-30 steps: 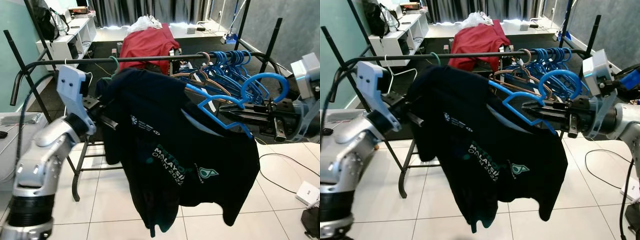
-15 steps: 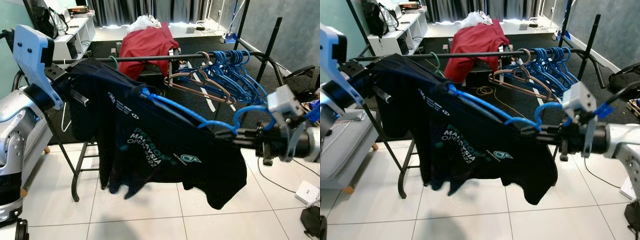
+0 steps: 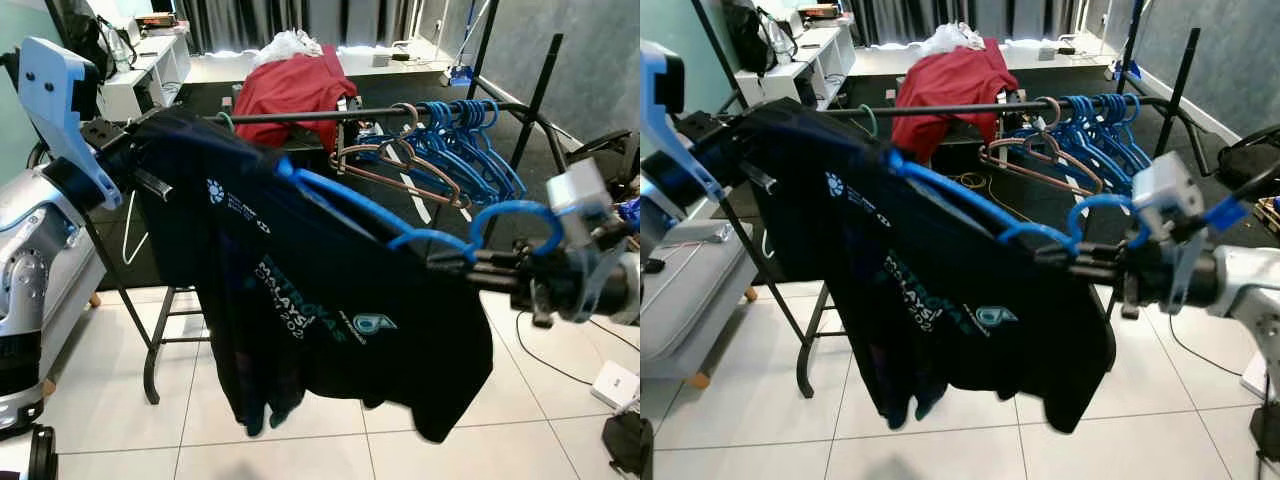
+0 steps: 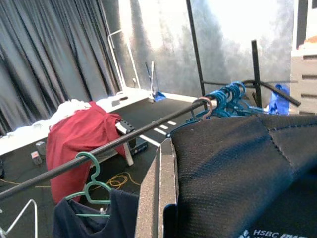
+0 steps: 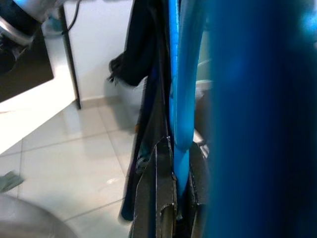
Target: Hang hanger
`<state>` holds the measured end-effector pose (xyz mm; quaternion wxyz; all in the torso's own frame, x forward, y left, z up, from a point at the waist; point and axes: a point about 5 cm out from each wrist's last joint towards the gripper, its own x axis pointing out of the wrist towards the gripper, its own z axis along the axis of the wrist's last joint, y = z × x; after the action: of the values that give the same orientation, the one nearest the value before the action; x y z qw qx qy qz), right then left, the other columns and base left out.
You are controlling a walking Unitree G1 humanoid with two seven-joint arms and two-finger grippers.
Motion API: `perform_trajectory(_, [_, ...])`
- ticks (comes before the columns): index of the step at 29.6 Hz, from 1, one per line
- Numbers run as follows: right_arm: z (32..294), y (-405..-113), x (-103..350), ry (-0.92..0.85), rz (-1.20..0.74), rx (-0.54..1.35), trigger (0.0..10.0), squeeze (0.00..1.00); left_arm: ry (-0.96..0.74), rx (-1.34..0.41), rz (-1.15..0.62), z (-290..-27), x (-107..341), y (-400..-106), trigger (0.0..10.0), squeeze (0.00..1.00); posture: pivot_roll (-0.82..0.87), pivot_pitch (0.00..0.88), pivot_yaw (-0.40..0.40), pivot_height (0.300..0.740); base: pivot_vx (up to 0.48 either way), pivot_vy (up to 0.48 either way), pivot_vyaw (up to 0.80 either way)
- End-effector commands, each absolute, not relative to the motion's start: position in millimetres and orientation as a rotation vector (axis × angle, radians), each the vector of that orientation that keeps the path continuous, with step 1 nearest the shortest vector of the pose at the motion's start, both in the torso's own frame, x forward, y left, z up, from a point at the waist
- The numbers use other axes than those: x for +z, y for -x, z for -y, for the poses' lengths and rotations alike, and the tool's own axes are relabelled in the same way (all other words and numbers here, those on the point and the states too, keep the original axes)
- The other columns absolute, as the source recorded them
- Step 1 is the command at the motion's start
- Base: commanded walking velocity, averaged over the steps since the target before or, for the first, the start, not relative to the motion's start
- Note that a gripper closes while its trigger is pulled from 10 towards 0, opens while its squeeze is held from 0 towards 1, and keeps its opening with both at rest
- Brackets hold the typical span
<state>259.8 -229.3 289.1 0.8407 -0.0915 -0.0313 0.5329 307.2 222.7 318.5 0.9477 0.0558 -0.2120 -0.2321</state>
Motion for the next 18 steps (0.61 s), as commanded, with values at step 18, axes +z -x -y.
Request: perform_trajectory(18, [223.2,-268.1,236.4,0.373,-0.211,1.075,0.0,0.0,0.017,-0.765,0.441,-155.2,307.5,-291.6,1.4,0.0,-0.1,0.0,0.028,0.74,0.0,0.0,0.0])
